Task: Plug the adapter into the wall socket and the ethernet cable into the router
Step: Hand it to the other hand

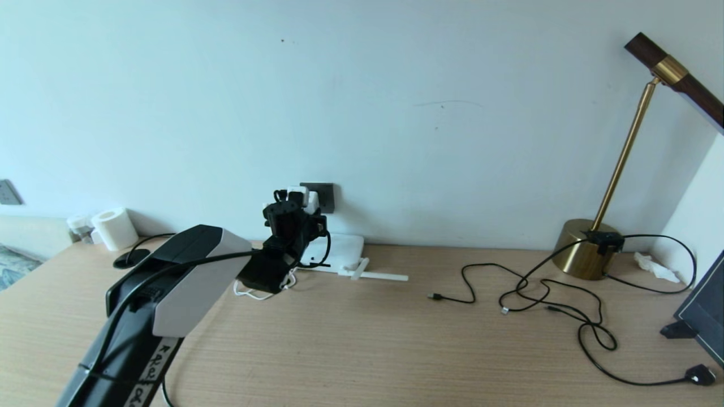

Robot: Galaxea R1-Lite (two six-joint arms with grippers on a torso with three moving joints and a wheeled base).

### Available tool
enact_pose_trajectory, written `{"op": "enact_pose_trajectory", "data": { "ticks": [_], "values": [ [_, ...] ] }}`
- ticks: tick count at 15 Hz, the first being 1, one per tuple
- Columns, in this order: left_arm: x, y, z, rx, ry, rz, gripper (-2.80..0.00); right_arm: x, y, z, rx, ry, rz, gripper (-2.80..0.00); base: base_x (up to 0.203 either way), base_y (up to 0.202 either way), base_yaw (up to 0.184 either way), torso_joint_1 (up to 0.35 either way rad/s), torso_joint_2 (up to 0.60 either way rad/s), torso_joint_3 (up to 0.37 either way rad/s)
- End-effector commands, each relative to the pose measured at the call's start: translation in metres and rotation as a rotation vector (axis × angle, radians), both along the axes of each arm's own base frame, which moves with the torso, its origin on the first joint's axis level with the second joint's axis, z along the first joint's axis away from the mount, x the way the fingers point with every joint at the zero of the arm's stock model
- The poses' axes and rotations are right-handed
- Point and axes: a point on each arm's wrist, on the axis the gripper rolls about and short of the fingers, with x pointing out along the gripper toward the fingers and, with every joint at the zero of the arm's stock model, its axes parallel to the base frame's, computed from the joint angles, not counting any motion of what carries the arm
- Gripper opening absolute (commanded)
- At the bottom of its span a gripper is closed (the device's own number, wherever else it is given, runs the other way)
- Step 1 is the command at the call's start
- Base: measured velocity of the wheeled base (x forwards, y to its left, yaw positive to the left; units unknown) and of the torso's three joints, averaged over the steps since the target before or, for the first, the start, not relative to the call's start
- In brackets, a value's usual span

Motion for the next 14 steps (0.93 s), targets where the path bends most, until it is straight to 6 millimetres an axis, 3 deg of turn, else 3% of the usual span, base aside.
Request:
{"op": "enact_pose_trajectory", "data": {
  "ticks": [1, 14],
  "values": [
    [-0.0003, 0.0, 0.0034, 0.008, -0.007, 0.001, -2.8, 0.0, 0.0, 0.0, 0.0, 0.0, 0.0, 0.0, 0.0, 0.0, 0.0, 0.0, 0.0, 0.0],
    [-0.0025, -0.0002, 0.0098, 0.018, 0.005, -0.001, -2.8, 0.0001, 0.0, -0.0004, 0.0, 0.002, 0.001, 0.0, 0.0, 0.0, 0.0, 0.0, 0.0, 0.0]
  ]
}}
